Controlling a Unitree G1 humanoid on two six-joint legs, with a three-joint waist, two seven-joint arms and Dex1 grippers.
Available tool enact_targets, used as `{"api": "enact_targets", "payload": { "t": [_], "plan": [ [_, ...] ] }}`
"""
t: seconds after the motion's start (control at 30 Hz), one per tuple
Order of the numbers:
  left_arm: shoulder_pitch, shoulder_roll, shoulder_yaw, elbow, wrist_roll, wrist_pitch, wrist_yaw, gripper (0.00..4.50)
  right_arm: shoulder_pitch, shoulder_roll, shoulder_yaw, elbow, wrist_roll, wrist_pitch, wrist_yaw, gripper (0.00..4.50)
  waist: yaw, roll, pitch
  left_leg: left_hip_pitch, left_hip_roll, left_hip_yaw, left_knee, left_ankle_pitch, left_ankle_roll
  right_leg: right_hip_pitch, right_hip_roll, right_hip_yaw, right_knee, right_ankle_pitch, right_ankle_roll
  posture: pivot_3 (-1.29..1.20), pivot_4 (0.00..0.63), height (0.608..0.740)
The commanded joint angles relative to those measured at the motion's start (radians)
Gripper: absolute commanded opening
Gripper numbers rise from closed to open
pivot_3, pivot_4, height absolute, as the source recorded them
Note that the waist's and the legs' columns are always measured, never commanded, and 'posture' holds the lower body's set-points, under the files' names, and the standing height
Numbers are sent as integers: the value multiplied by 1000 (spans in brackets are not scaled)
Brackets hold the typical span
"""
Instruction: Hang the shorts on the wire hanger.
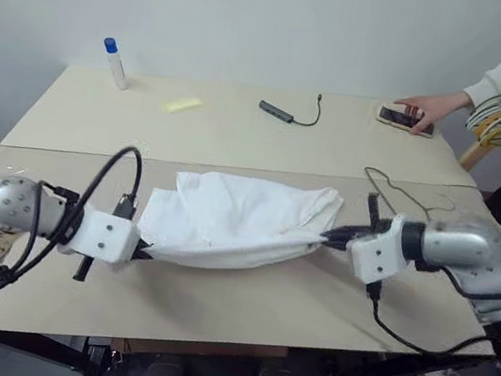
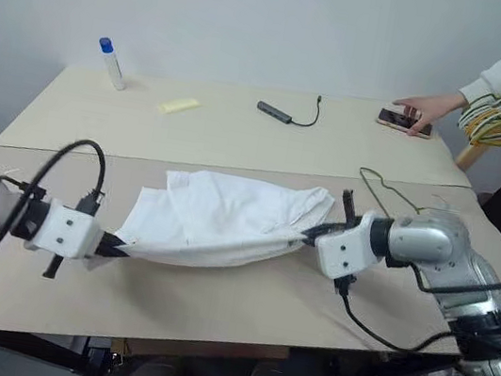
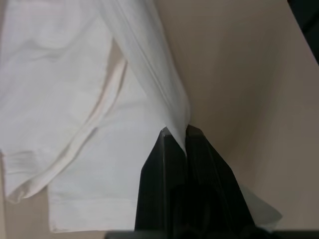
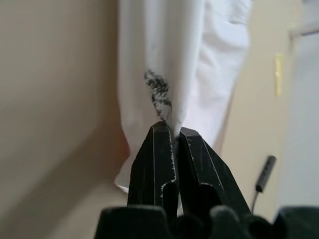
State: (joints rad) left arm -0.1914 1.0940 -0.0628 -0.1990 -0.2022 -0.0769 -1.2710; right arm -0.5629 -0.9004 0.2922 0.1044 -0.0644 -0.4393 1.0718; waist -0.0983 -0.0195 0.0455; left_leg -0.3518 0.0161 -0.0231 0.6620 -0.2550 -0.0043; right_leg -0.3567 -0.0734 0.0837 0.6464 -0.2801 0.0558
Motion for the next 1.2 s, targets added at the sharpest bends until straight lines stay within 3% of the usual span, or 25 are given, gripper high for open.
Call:
{"api": "enact_targets", "payload": {
  "t": [0.03, 0.1, 0.23, 0.3, 0.4, 0.5, 0.57, 0.67, 0.83, 0.97, 1.07, 1.2],
  "plan": [
    [-276, -142, -1, 171, 73, 46, 172, 28, -240, 146, -53, 205, -123, 101, -256, 0, -1, -2, 1, 2, 0, 0, 0, 1, 1, 2, 1, 0, 0, 0, 0, -78, 0, 740],
    [-461, -226, -13, 326, 166, 44, 293, 28, -397, 245, -67, 354, -222, 180, -472, 0, -3, -3, 1, 1, 0, -3, 0, 4, 2, 1, 4, -1, 0, 3, -2, -77, 0, 740],
    [-936, -389, -22, 795, 434, -51, 898, 28, -723, 411, -185, 675, -279, 198, -1112, 0, -2, -4, 1, -12, -1, -10, -1, 7, -3, -17, 4, -3, 8, 6, -4, -70, 0, 740],
    [-1073, -409, -26, 949, 511, -146, 1122, 28, -761, 420, -208, 721, -281, 110, -1226, 0, -4, -5, 0, -38, -3, -14, -1, 17, -21, -49, -1, -4, 21, 6, -4, -72, 0, 740],
    [-1146, -408, -6, 1035, 514, -304, 1235, 28, -718, 415, -203, 718, -283, -27, -1259, 0, -16, -10, -7, -47, -6, -9, -2, 17, -25, -65, -5, -4, 34, 7, -3, -72, 0, 740],
    [-1024, -382, -8, 943, 415, -426, 1027, 28, -605, 384, -158, 692, -281, -136, -1152, 0, -37, -9, -9, -47, -13, -5, -3, 12, -21, -64, -12, -4, 30, 7, 0, -93, 0, 740],
    [-809, -330, -24, 735, 253, -429, 769, 28, -494, 344, -112, 670, -243, -236, -984, 0, -60, -8, -9, -49, -19, -4, -2, 12, -20, -62, -19, -2, 24, 4, 7, -96, 0, 740],
    [-515, -215, -25, 429, 63, -334, 496, 28, -365, 287, -60, 647, -176, -394, -766, 0, -97, -7, -8, -49, -19, -8, 1, 12, -19, -56, -20, 0, 16, 7, 12, -92, 0, 740],
    [-72, -4, 56, 44, -112, -75, 258, 28, -231, 228, 15, 640, -100, -475, -462, 0, -152, -7, -7, -46, -17, -13, 4, 9, -10, -51, -18, 1, 16, 8, 13, -80, 0, 740],
    [202, 126, 174, -116, -165, -3, 115, 28, -185, 187, 51, 655, -130, -538, -366, 0, -160, -5, 1, -15, -17, -11, -2, 4, -3, -20, -16, 2, 7, 6, 11, -67, 0, 740],
    [339, 161, 254, -185, -172, 19, 40, 28, -165, 167, 62, 660, -163, -584, -354, 0, -142, -4, 3, 12, -13, -11, -3, 5, -2, 8, -13, 0, 1, 1, 11, -66, 0, 740],
    [511, 139, 323, -341, -186, 82, 5, 28, -125, 132, 64, 652, -270, -649, -411, 0, -115, -3, 2, 20, -7, -8, -3, 1, 0, 17, -12, 1, -2, -4, 12, -78, 0, 740]
  ]
}}
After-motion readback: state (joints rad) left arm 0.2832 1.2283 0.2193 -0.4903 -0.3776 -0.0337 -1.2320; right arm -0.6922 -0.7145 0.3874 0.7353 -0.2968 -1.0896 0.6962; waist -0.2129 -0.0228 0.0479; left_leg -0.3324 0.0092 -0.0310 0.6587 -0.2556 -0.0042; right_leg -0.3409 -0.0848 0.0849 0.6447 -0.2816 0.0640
